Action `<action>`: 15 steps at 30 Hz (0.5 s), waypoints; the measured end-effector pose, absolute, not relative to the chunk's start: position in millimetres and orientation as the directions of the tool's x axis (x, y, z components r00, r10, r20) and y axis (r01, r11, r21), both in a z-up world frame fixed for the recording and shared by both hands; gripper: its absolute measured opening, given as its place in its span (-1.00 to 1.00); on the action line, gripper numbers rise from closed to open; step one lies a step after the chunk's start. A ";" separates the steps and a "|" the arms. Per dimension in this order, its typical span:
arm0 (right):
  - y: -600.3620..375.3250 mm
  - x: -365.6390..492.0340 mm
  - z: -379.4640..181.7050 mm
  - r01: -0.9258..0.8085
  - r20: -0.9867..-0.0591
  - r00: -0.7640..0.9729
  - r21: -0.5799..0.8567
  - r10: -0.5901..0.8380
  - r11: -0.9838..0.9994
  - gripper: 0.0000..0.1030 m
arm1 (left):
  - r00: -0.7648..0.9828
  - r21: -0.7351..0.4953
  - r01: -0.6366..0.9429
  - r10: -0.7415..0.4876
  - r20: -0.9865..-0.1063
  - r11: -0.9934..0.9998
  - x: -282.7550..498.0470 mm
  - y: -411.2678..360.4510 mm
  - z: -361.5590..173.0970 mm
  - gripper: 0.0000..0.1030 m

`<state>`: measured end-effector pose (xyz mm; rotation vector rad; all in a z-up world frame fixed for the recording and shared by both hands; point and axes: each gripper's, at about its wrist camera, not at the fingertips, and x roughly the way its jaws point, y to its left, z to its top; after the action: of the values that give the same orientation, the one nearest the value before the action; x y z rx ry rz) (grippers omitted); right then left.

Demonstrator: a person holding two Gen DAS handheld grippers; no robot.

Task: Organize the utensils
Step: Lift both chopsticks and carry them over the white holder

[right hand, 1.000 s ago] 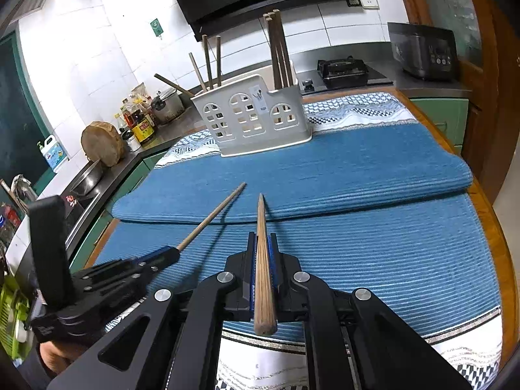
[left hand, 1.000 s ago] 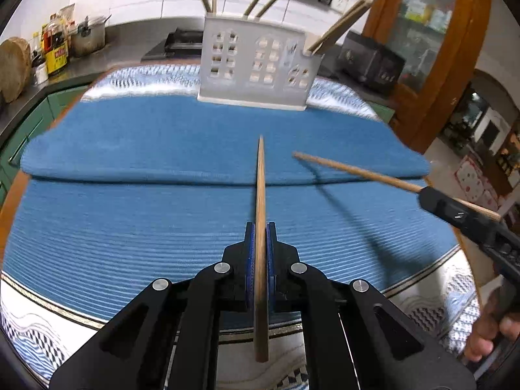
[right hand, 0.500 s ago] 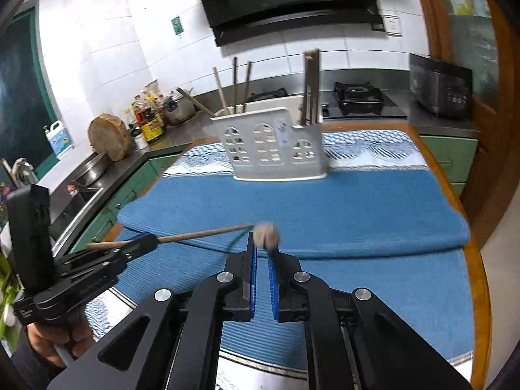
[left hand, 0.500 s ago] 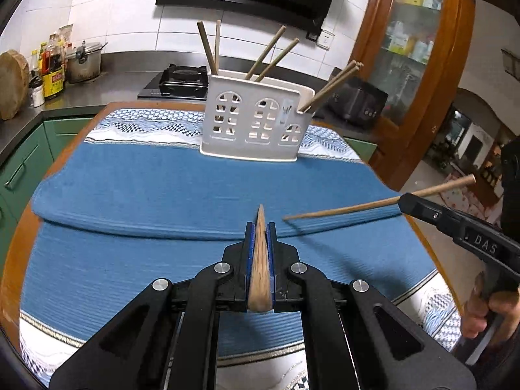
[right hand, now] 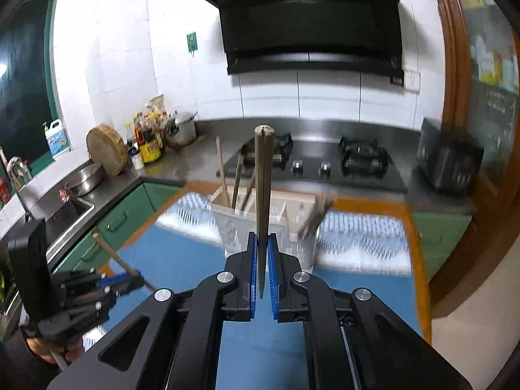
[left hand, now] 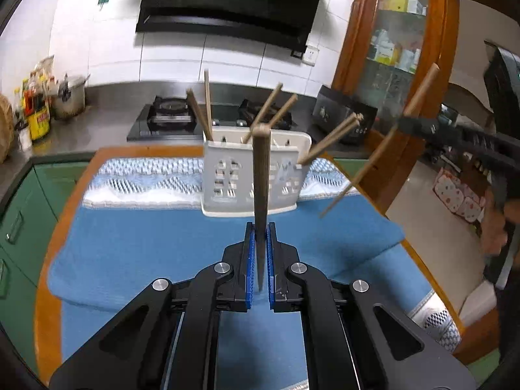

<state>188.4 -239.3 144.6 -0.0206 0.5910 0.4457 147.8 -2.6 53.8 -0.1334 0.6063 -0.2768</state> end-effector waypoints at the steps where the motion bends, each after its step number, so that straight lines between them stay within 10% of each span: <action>1: -237.1 196.3 153.1 -0.401 -0.533 0.754 0.088 0.383 0.912 -0.87 | 0.791 -0.205 0.219 -0.296 -0.535 0.954 152.1 -0.3 60.4 -0.90; 15: -228.5 286.4 159.9 -0.314 -0.526 0.797 0.063 0.299 0.947 -0.87 | 0.906 -0.126 0.212 -0.243 -0.347 0.969 199.3 6.0 172.3 -0.90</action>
<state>286.4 -228.5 159.9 -0.0274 0.5598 0.3288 199.3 6.0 172.3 -0.0859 0.3688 -0.2351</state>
